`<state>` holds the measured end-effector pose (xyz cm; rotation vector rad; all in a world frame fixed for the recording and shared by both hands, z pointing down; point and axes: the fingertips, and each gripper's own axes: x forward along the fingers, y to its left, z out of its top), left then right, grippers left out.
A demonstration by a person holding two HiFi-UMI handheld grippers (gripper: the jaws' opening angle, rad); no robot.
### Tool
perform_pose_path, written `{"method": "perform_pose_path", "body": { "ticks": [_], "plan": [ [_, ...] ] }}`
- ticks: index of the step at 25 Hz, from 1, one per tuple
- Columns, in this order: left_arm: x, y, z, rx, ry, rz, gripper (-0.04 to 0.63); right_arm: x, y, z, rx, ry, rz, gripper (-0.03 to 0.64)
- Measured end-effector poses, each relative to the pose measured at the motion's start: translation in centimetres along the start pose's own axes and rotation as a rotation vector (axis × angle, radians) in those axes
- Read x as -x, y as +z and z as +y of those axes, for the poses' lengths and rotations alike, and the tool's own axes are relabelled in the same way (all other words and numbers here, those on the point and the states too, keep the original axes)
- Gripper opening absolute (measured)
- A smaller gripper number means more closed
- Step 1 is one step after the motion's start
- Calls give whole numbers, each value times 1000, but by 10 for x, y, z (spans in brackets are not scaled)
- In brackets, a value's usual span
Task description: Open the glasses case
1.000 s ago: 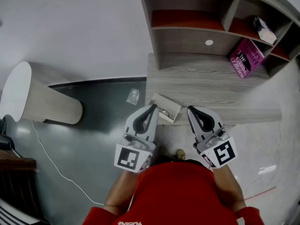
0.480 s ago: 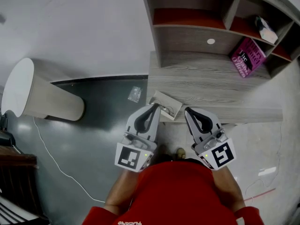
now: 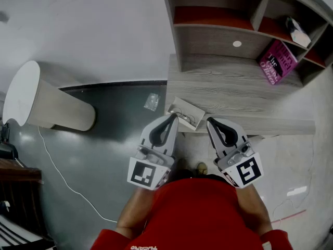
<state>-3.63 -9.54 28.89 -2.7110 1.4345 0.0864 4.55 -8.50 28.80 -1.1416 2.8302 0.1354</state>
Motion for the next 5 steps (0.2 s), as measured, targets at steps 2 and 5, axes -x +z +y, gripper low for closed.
{"method": "perform_pose_path", "body": {
  "ticks": [2, 5],
  "plan": [
    [2, 0, 1, 0, 0, 1, 9, 0, 0, 1, 0, 1, 0, 3],
    [4, -1, 1, -1, -1, 6, 9, 0, -2, 4, 0, 4, 2, 3]
  ]
}}
